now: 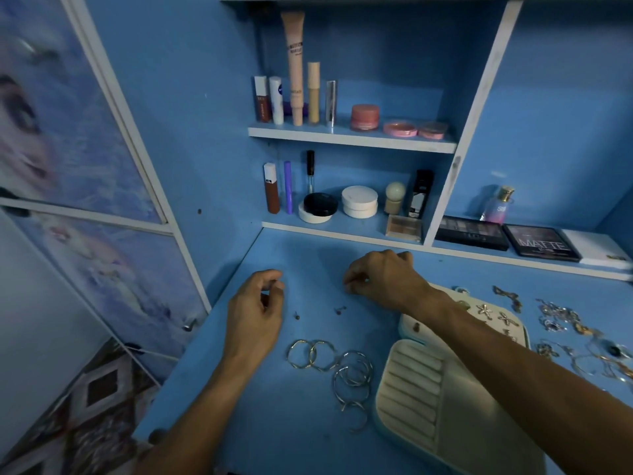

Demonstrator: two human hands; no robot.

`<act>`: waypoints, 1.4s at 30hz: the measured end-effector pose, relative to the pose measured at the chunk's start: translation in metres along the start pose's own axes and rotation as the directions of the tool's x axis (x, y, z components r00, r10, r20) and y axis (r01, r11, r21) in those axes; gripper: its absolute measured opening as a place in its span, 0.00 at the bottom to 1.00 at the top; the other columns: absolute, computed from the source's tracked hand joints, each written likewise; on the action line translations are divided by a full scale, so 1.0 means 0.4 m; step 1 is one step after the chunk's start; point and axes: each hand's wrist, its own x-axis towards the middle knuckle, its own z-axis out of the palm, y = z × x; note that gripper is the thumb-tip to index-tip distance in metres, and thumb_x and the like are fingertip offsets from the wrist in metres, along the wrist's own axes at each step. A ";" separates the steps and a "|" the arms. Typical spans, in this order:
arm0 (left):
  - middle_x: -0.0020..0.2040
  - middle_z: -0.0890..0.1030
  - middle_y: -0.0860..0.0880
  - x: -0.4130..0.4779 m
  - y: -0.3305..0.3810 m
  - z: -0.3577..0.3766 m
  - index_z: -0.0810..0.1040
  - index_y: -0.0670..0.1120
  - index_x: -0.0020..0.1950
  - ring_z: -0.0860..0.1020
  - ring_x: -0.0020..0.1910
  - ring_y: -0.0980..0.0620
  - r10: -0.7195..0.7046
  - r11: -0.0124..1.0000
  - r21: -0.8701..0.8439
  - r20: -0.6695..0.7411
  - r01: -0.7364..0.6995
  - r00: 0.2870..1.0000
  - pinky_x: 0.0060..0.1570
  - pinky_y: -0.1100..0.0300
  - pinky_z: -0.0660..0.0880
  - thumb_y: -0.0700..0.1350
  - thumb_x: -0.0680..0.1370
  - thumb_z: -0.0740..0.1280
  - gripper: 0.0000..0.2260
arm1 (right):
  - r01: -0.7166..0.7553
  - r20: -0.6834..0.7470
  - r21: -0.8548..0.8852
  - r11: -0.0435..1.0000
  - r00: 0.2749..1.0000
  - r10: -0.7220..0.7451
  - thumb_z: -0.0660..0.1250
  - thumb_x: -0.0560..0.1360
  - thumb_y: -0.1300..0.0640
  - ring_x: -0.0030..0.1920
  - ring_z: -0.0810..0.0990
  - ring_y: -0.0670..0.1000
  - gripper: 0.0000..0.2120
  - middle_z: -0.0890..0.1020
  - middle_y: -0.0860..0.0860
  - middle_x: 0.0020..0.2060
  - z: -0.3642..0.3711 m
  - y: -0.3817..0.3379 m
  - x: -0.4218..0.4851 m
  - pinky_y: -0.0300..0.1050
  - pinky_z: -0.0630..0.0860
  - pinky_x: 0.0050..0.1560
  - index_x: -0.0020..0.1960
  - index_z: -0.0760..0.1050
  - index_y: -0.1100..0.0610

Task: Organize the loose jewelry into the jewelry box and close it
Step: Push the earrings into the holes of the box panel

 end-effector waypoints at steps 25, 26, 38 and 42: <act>0.51 0.81 0.58 -0.006 0.012 0.008 0.81 0.49 0.58 0.79 0.47 0.64 0.106 0.985 0.122 0.148 -0.124 0.983 0.45 0.65 0.76 0.44 0.81 0.68 0.07 | -0.004 0.056 -0.022 1.000 0.998 0.005 0.63 0.79 0.55 0.54 0.76 0.48 0.06 0.79 0.41 0.46 -0.016 -0.001 -0.015 0.49 0.59 0.52 0.49 0.79 0.48; 0.51 0.81 0.58 -0.007 0.023 0.015 0.81 0.49 0.58 0.79 0.48 0.63 0.119 0.983 0.122 0.171 -0.141 0.978 0.46 0.65 0.76 0.44 0.81 0.67 0.07 | -0.027 0.043 0.006 1.000 0.999 0.027 0.64 0.79 0.55 0.52 0.76 0.47 0.07 0.78 0.39 0.43 -0.034 0.016 -0.032 0.49 0.61 0.53 0.48 0.80 0.47; 0.58 0.78 0.53 -0.065 0.228 0.194 0.78 0.51 0.64 0.77 0.56 0.53 0.285 0.936 0.056 0.456 -0.347 0.843 0.57 0.54 0.76 0.56 0.79 0.67 0.16 | -0.394 -0.040 0.232 0.889 0.909 0.414 0.63 0.78 0.57 0.53 0.79 0.51 0.08 0.82 0.44 0.49 -0.157 0.211 -0.283 0.54 0.72 0.62 0.46 0.76 0.45; 0.67 0.71 0.51 -0.106 0.284 0.241 0.69 0.52 0.73 0.70 0.66 0.50 0.237 0.941 0.089 0.519 -0.328 0.821 0.63 0.55 0.69 0.61 0.76 0.69 0.29 | -0.377 -0.005 0.292 0.879 0.918 0.395 0.63 0.77 0.61 0.47 0.82 0.50 0.12 0.83 0.45 0.44 -0.166 0.235 -0.333 0.41 0.78 0.46 0.43 0.75 0.44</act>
